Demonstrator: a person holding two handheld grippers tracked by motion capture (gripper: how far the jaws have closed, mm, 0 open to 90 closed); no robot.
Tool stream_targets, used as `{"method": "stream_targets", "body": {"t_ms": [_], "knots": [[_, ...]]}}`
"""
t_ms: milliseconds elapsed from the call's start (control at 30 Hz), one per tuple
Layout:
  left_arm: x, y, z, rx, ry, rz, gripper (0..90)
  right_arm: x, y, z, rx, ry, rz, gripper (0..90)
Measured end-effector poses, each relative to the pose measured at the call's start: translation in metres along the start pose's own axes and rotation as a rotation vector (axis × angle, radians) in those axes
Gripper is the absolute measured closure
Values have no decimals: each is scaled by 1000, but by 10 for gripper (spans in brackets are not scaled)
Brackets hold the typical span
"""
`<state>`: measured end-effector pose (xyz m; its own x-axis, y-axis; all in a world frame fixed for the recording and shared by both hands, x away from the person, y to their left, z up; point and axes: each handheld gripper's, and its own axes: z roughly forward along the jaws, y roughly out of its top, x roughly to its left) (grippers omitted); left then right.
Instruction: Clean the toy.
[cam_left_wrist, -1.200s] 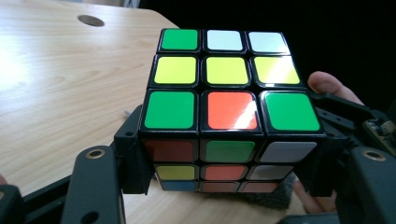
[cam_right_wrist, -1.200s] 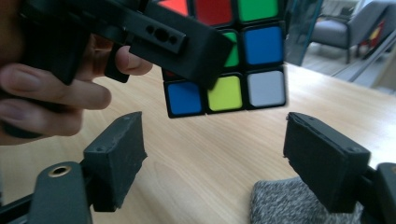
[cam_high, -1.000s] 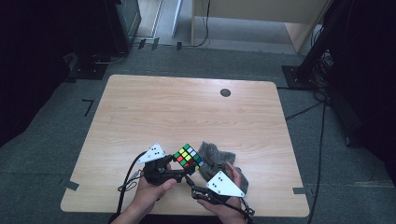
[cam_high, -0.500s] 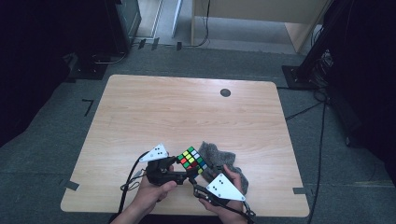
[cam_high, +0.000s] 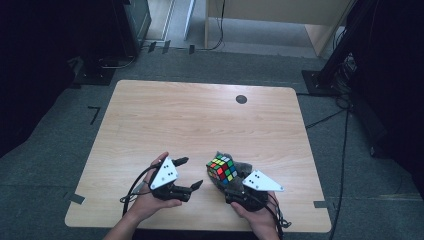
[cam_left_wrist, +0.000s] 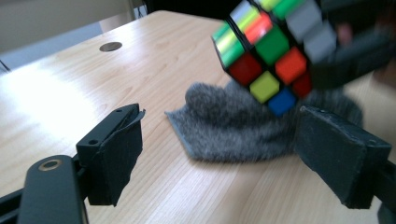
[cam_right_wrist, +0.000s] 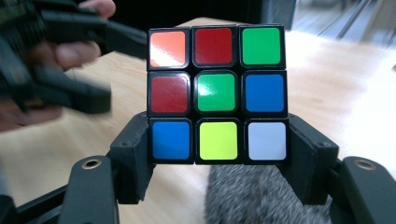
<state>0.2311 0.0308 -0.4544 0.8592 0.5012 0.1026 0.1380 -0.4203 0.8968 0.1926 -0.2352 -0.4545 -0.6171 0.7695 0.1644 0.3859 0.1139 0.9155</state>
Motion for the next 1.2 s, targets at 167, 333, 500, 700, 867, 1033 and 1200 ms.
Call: {"method": "stream_targets", "body": {"t_ms": [167,333,500,700,867,1033,1200], "knots": [[-17,-5,11,41,24,131,144,6,2,2,44,54,34,349],[-29,-8,15,44,59,239,143,14,2,5,63,68,35,349],[-34,-10,13,10,99,313,159,16,2,6,79,87,74,349],[-42,-14,16,3,129,394,215,15,0,10,103,126,124,349],[-44,-16,17,-2,138,427,314,17,-2,15,132,165,128,347],[-45,-19,19,7,141,443,334,12,-7,18,129,188,165,339],[-36,-20,16,4,114,375,340,3,-6,11,43,210,203,238]]}}
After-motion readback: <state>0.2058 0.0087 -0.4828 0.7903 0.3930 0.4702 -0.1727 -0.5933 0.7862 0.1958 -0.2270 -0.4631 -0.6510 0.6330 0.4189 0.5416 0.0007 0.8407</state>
